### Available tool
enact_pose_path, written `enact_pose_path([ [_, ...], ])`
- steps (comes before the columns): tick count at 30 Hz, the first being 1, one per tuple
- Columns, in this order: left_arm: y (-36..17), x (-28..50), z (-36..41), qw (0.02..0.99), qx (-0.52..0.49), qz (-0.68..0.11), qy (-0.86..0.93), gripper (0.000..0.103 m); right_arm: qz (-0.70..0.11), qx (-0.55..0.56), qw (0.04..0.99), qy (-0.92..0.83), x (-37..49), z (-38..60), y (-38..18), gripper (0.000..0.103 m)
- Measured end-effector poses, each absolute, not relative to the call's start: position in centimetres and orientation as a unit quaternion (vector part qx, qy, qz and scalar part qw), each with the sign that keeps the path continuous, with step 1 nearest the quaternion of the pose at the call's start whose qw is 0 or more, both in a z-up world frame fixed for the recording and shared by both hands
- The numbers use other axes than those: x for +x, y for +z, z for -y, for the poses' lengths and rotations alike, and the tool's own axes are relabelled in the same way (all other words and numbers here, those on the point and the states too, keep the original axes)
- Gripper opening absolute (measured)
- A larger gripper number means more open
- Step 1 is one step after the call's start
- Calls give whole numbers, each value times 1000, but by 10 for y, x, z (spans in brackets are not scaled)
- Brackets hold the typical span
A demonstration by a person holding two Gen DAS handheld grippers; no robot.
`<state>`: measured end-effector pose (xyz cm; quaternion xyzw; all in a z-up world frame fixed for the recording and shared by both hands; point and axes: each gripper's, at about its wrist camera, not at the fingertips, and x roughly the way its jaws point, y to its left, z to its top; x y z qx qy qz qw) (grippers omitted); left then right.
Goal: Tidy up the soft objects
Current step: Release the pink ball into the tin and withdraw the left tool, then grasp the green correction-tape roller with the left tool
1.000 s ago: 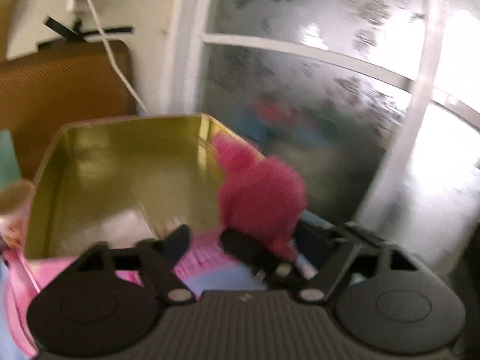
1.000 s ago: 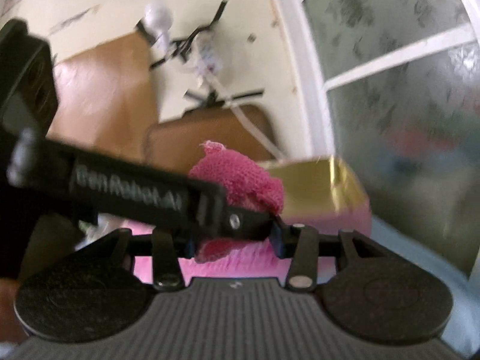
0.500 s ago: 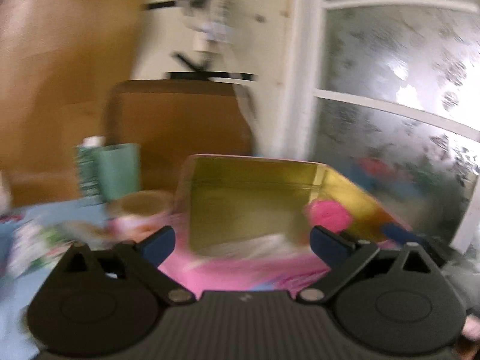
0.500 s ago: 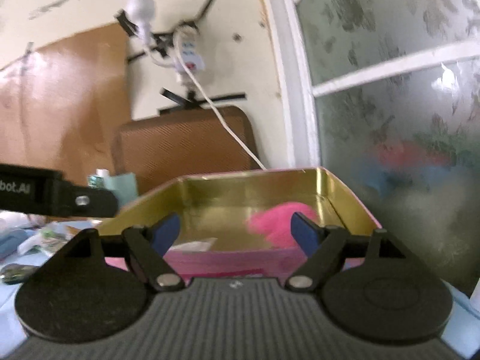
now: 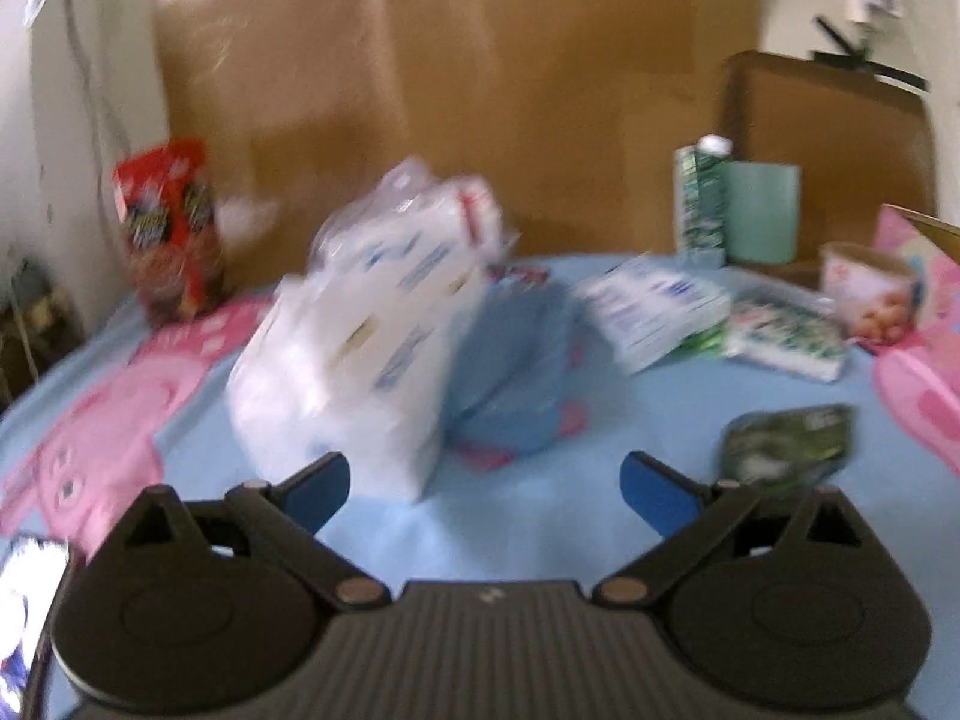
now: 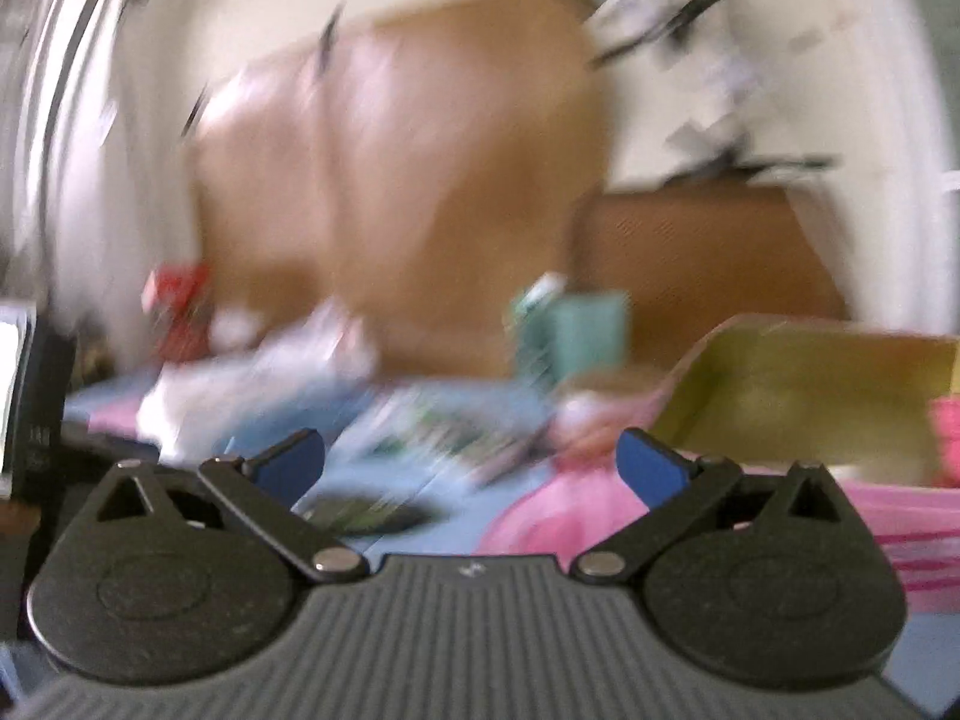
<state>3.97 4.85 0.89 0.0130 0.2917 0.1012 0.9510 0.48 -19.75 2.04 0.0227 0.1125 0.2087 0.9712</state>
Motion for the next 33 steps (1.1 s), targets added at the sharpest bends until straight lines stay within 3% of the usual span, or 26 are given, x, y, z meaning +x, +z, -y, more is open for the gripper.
enact_pose_path([
  [10, 4, 46, -72, 942, -62, -320, 80, 98, -235, -82, 930, 269, 91, 121, 5, 103],
  [13, 2, 48, -71, 942, -60, -321, 80, 98, -269, -60, 916, 291, 107, 118, 2, 103],
  [16, 2, 48, -73, 942, -64, -320, 78, 98, -307, -7, 898, 316, 110, 124, -1, 90],
  [18, 3, 47, -73, 942, -66, -320, 77, 98, -306, 1, 899, 312, 103, 127, -1, 85],
  [21, 3, 47, -72, 942, -65, -320, 77, 99, -311, 11, 897, 315, 88, 135, 0, 69],
  [28, 3, 47, -72, 942, -69, -319, 78, 99, -286, -28, 884, 368, 29, 127, -3, 68],
  [33, 3, 45, -76, 943, -81, -314, 76, 99, -259, -48, 907, 330, 31, 127, -2, 69],
])
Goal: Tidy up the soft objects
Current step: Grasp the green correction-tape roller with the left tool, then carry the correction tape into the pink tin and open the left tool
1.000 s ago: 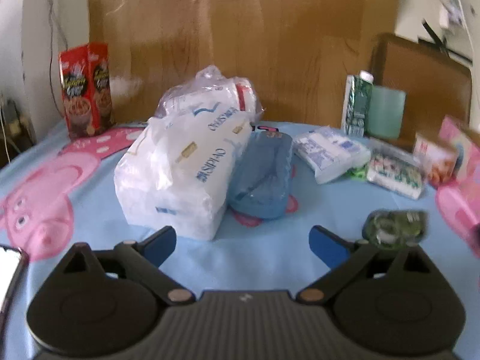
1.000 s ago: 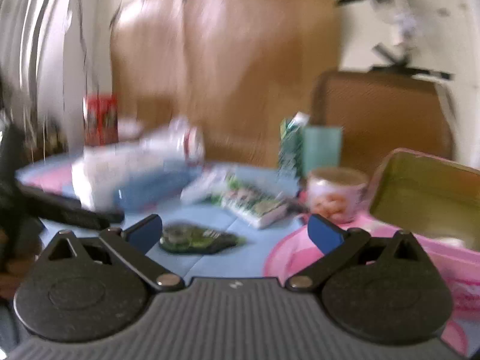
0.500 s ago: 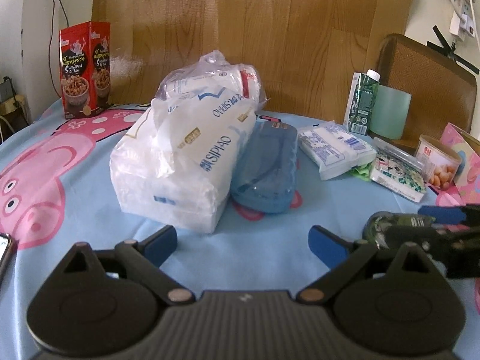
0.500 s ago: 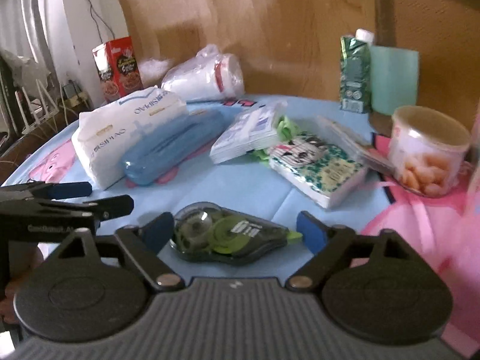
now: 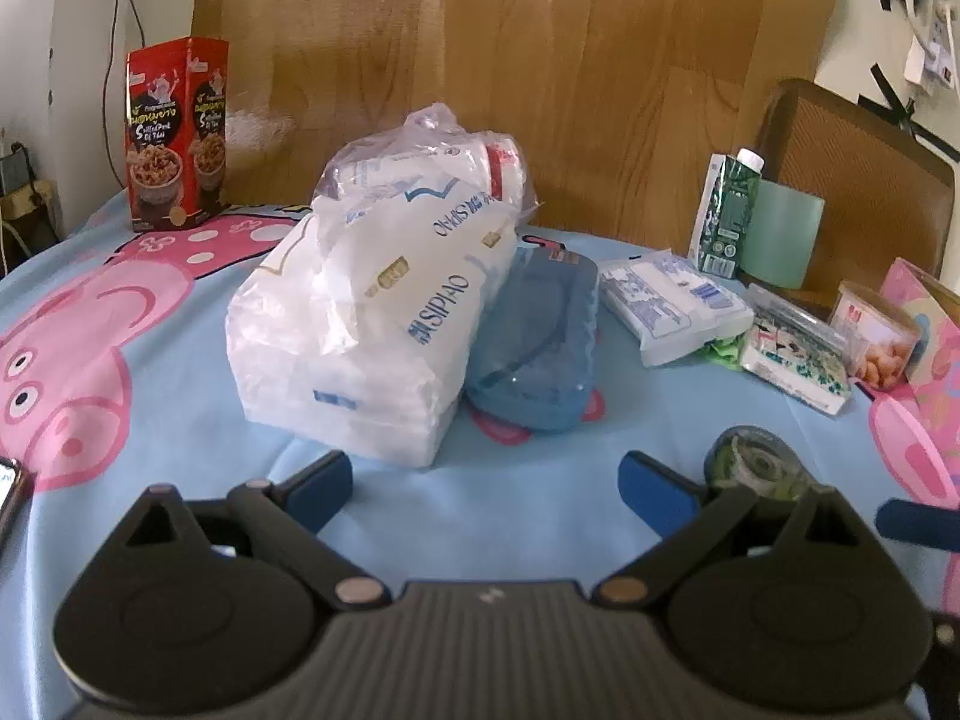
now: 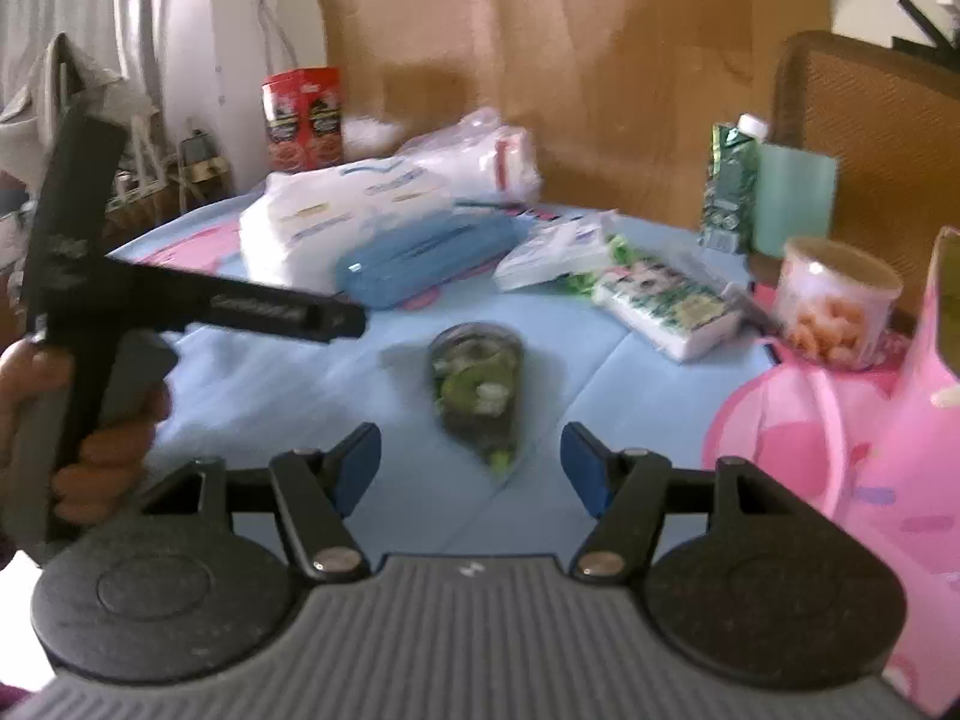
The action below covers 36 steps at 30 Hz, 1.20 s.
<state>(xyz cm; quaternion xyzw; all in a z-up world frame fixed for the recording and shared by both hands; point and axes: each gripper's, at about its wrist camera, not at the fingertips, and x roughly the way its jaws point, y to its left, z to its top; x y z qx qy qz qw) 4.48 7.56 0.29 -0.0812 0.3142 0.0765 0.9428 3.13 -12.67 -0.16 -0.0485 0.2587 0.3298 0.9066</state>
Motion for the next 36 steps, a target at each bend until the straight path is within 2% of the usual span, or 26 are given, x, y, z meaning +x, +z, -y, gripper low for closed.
enact_pose_path([
  [8, 4, 43, -80, 944, -98, -307, 64, 99, -273, -64, 905, 319, 64, 106, -8, 67],
  [10, 4, 42, -81, 945, -101, -306, 59, 97, -272, -69, 903, 326, 62, 101, -8, 45],
  [11, 4, 42, -81, 945, -103, -305, 55, 95, -268, -74, 904, 326, 58, 101, -8, 42],
  [19, 7, 37, -66, 942, -87, -306, -107, 78, -248, -102, 901, 341, 15, 116, -10, 42],
  [22, 9, 34, -47, 932, -72, -314, -169, 77, -241, -107, 903, 339, -6, 130, -12, 42],
  [26, 4, 28, -13, 885, -133, -338, -292, 77, -234, -101, 909, 328, -31, 151, -14, 42],
  [36, 1, 8, 89, 854, -53, -363, -368, 77, -211, -75, 944, 244, -79, 222, -28, 42],
])
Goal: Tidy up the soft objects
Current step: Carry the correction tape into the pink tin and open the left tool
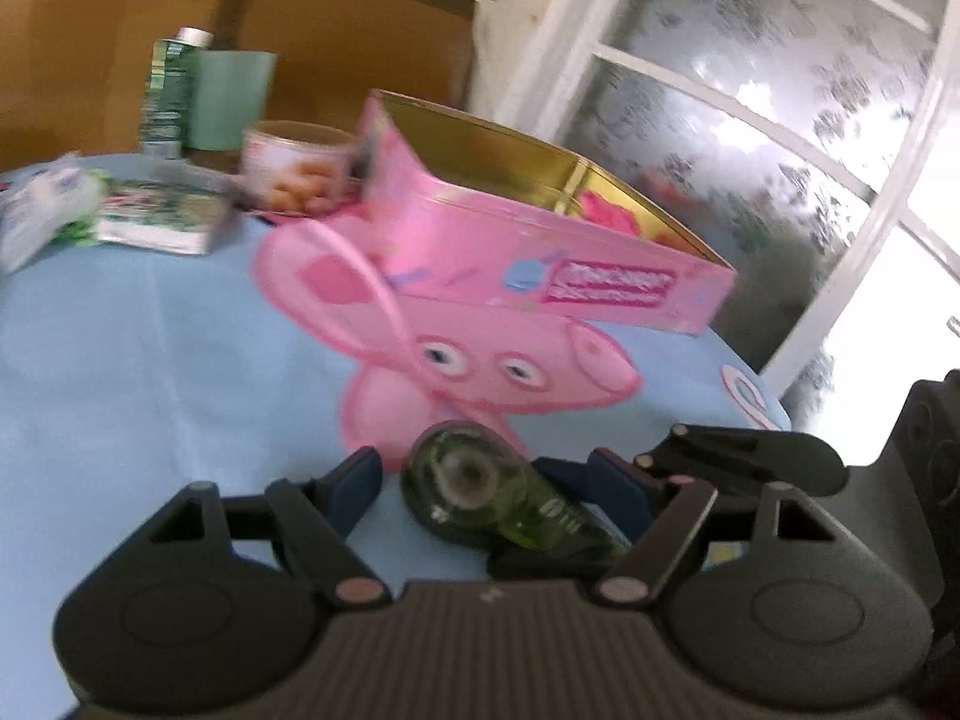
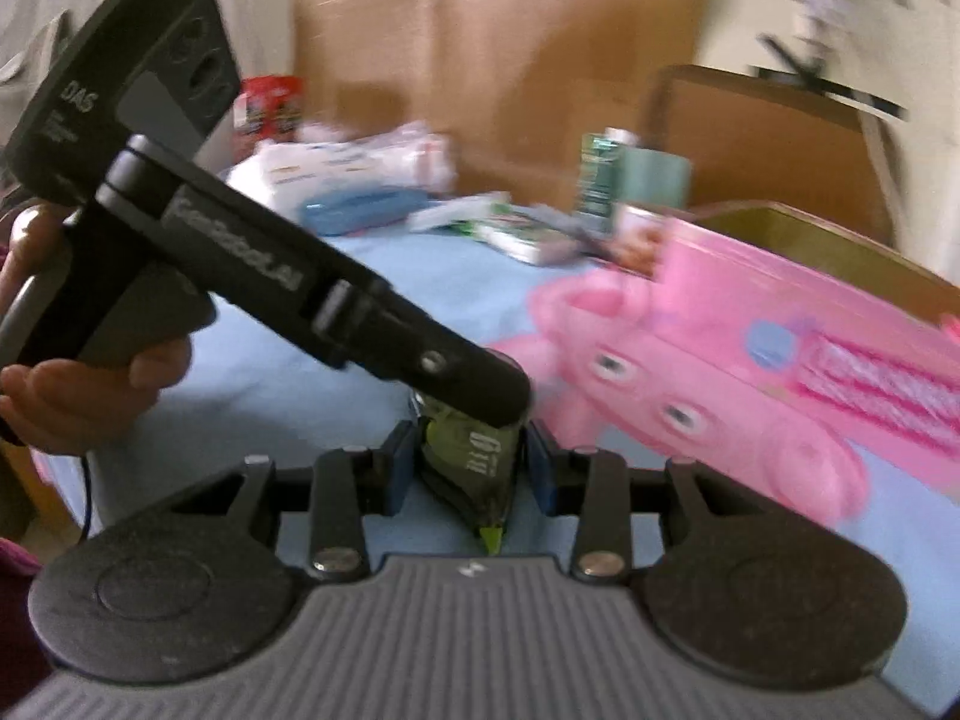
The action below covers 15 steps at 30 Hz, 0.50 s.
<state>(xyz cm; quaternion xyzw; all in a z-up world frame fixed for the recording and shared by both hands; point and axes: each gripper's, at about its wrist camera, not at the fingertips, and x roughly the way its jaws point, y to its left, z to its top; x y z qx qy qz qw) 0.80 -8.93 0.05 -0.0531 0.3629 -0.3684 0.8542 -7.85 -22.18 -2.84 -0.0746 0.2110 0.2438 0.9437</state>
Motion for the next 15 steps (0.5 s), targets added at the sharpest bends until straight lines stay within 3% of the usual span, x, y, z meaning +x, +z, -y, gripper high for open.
enact_pose_path([
  [15, 1, -9, 207, 823, 35, -358, -440, 74, -164, 2, 978, 128, -130, 298, -51, 43],
])
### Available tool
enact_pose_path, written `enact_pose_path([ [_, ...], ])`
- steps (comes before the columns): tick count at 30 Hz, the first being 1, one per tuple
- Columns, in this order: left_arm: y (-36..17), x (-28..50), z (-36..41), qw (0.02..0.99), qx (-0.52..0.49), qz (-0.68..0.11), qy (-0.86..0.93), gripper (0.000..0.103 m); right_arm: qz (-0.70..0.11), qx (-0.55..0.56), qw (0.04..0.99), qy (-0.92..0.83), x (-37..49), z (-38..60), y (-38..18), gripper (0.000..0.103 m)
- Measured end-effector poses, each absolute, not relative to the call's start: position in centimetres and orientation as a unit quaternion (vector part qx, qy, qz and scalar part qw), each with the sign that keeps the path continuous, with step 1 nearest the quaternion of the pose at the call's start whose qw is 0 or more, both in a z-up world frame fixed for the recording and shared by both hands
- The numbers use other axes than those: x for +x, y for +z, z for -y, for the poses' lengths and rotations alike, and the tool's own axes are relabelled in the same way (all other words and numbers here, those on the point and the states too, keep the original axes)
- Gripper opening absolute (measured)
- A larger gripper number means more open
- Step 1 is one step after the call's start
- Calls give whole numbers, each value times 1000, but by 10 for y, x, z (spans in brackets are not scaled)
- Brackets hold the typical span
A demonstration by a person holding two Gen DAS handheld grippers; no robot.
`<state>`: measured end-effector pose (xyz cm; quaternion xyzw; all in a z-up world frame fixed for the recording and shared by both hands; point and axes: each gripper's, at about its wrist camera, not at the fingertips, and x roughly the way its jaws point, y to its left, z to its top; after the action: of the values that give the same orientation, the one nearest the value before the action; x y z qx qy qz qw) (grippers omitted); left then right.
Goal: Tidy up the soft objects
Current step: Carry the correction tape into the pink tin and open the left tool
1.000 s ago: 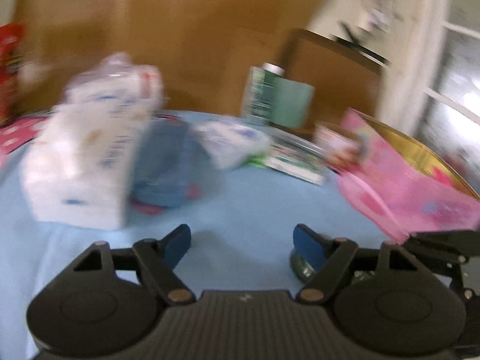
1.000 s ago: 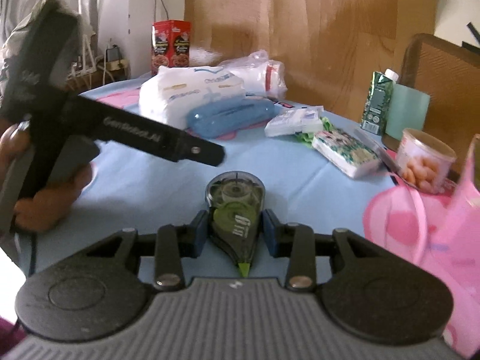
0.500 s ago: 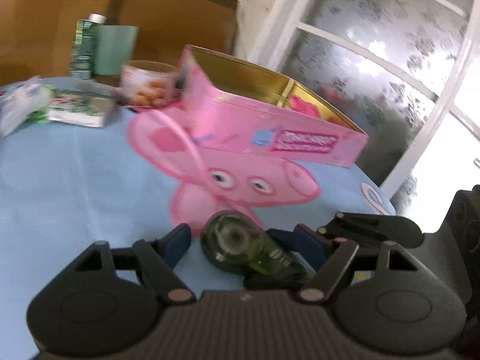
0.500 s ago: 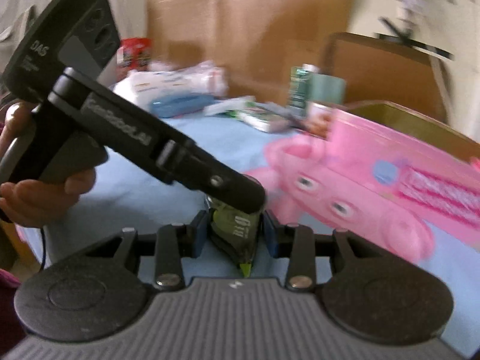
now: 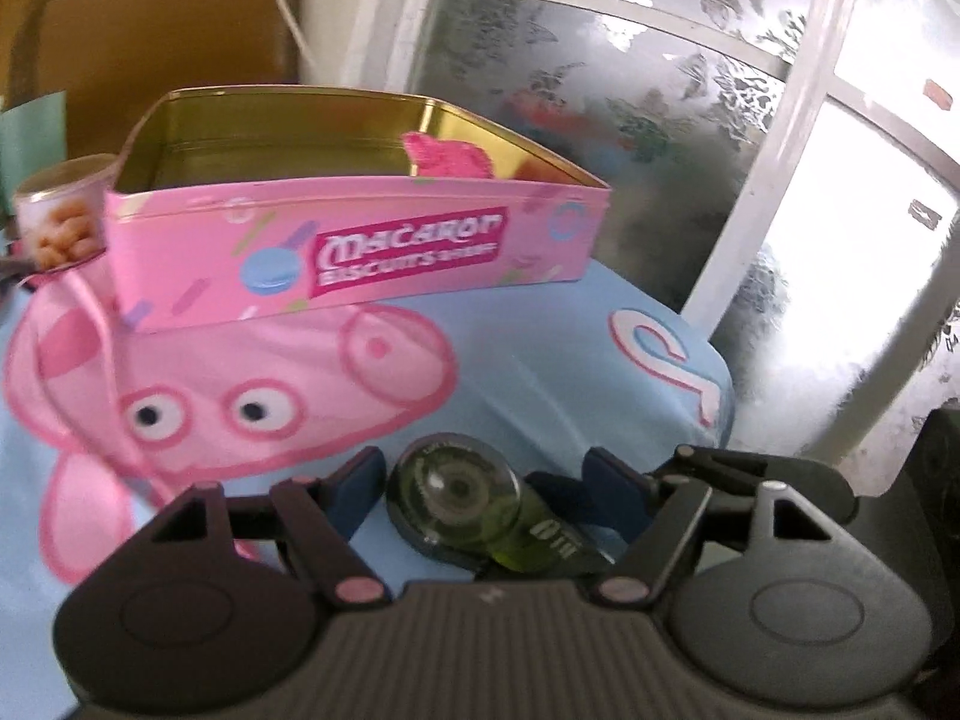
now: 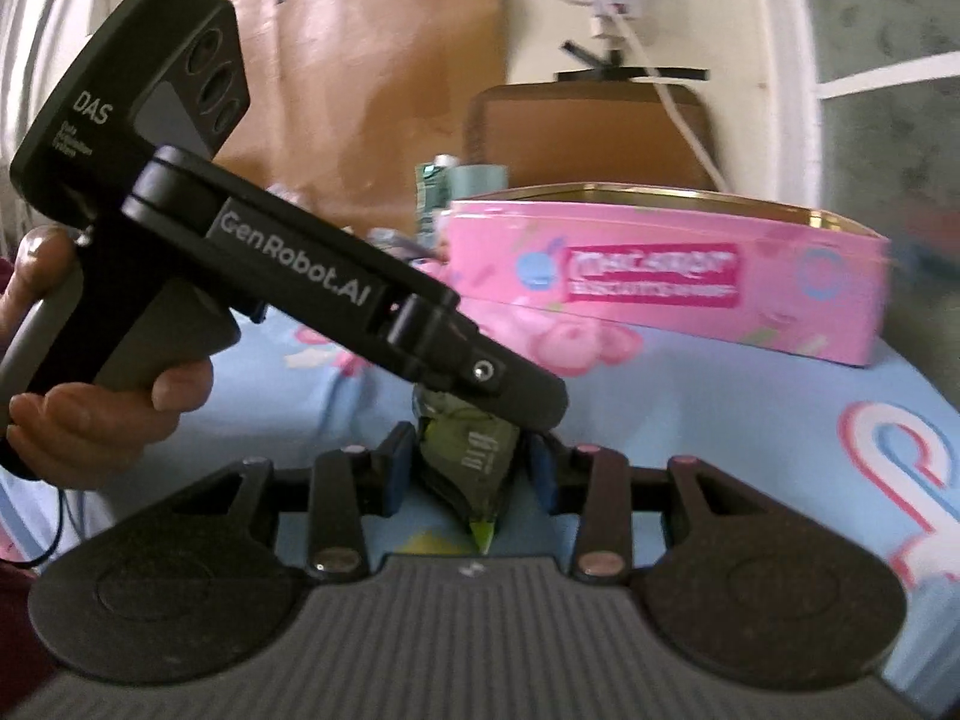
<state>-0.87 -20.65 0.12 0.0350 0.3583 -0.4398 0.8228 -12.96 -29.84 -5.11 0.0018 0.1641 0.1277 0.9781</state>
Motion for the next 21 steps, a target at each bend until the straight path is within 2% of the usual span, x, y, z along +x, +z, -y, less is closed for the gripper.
enact_pose_path([
  [4, 3, -8, 216, 825, 41, -357, -437, 62, -155, 18, 982, 111, -132, 306, -53, 42],
  [8, 25, 11, 212, 827, 6, -352, -438, 59, -116, 31, 988, 92, -129, 311, -41, 42],
  [15, 86, 56, 225, 872, 8, -269, -408, 59, -33, 28, 997, 68, -74, 320, 11, 42],
  [16, 89, 67, 229, 877, 10, -269, -397, 60, -33, 27, 997, 65, -60, 320, 16, 42],
  [18, 90, 89, 234, 892, 11, -277, -357, 68, -42, 10, 998, 41, -28, 315, 22, 42],
  [21, 80, 107, 232, 904, -4, -300, -305, 69, -75, -16, 997, 0, 12, 311, 20, 43],
])
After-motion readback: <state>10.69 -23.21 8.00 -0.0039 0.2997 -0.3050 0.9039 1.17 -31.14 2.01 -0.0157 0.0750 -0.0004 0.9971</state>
